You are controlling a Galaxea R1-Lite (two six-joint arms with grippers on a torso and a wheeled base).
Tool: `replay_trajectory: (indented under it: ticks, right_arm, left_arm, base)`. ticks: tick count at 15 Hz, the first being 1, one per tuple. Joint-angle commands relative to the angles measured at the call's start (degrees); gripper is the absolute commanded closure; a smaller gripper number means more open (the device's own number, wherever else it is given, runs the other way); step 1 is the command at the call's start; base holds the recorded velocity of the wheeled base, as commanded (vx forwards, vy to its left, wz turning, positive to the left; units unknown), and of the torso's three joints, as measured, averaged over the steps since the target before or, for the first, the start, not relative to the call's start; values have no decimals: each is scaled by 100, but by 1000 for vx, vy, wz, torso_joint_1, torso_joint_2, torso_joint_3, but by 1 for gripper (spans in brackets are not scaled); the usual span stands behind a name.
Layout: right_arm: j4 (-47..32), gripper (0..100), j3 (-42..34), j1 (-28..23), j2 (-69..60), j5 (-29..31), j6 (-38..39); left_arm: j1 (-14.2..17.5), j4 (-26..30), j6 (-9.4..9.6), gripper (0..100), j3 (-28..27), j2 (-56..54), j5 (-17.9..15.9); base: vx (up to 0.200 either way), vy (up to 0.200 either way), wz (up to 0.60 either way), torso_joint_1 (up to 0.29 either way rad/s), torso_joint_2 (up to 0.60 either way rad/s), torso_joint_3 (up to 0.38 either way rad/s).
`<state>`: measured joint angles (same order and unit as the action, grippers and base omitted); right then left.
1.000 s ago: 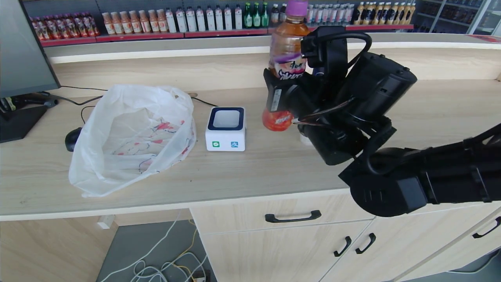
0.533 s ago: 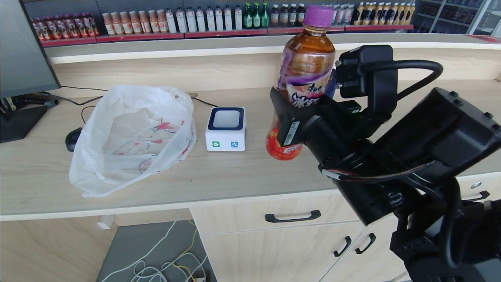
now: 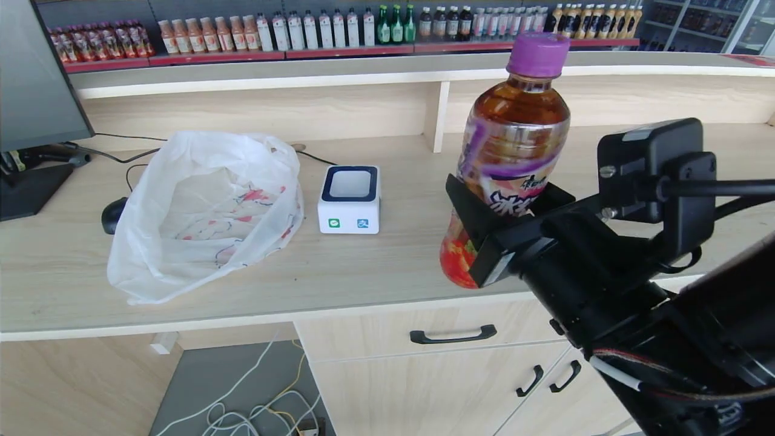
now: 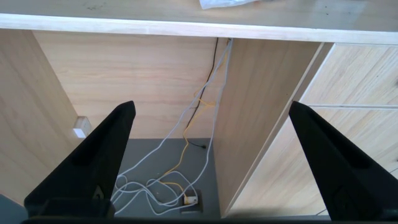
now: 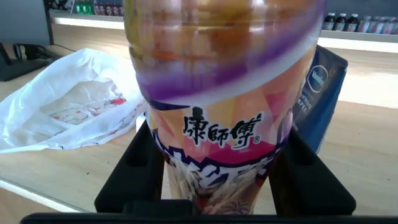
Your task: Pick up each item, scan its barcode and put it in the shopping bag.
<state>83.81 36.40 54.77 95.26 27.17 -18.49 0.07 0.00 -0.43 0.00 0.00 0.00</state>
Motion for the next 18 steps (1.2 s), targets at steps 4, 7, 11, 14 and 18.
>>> replay_trajectory:
  ticks: [4,7,11,14,18]
  right_arm:
    - [487,100,-854,253,-201,-10,-260]
    - [619,100,-1047,341,-201,-10,-717]
    - [619,100,-1496,1079,-315,-10,-2238]
    - [619,100,-1223,1756,-183,-10,-3776]
    - [619,100,-1320,1774,-209,-54,-4391]
  left_arm:
    - [1,0,-1,0,0,0,0]
    - [-7,0,-1,0,0,0,0]
    - [1,0,-1,0,0,0,0]
    - [1,0,-1,0,0,0,0]
    - [1,0,-1,0,0,0,0]
  base:
    - [0,0,0,0,0,0]
    - [0,0,0,0,0,0]
    - [0,0,0,0,0,0]
    - [0,0,0,0,0,0]
    - [0,0,0,0,0,0]
